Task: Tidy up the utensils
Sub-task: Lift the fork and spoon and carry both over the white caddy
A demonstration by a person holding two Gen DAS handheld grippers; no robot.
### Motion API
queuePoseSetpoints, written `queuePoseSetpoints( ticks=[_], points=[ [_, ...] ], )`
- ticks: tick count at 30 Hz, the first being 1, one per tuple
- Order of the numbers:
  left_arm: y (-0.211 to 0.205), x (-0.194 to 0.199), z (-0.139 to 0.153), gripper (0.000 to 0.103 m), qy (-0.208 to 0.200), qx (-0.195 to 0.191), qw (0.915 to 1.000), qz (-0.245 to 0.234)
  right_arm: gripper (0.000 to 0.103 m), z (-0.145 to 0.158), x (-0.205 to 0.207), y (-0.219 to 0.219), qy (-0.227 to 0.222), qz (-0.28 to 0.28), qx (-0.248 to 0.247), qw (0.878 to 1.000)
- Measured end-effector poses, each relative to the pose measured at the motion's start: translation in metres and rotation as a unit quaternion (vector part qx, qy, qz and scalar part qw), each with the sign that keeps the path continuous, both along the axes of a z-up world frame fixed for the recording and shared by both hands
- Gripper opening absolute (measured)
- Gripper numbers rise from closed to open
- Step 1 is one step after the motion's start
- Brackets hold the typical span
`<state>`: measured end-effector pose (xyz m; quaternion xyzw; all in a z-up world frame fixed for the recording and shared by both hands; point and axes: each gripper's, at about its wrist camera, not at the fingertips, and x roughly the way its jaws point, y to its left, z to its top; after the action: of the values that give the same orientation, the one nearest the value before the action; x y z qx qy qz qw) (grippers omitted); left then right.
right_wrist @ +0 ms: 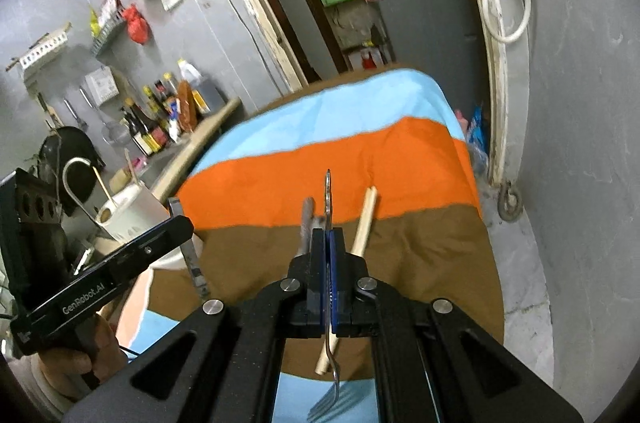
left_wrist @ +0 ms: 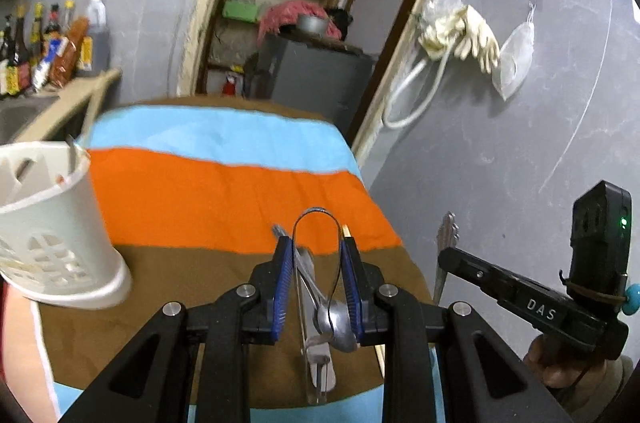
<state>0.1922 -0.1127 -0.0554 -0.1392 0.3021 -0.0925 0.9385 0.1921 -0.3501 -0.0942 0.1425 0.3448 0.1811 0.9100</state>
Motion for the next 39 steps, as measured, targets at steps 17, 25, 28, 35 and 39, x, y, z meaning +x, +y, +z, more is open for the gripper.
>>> queuePoseSetpoints(
  ticks=[17,25,28,35,39],
  points=[
    [0.058,-0.015,0.073,0.023,-0.091,-0.002,0.9953,0.034,0.002,0.095,-0.018,0.063,-0.118,0.007,-0.028,0.993],
    [0.102,-0.029,0.101,0.023,-0.114,0.001,0.9924,0.047,0.002,0.135,-0.018,0.114,-0.176,0.025,-0.016,0.984],
    [0.122,-0.035,0.108,0.023,-0.121,-0.001,0.991,0.057,0.002,0.146,-0.019,0.138,-0.196,0.038,-0.013,0.98],
    [0.178,-0.052,0.124,0.023,-0.14,-0.028,0.985,0.097,0.002,0.164,-0.02,0.186,-0.228,0.067,0.008,0.971],
    [0.212,-0.061,0.125,0.023,-0.149,-0.037,0.9786,0.137,0.002,0.17,-0.019,0.207,-0.242,0.081,0.017,0.967]
  ],
)
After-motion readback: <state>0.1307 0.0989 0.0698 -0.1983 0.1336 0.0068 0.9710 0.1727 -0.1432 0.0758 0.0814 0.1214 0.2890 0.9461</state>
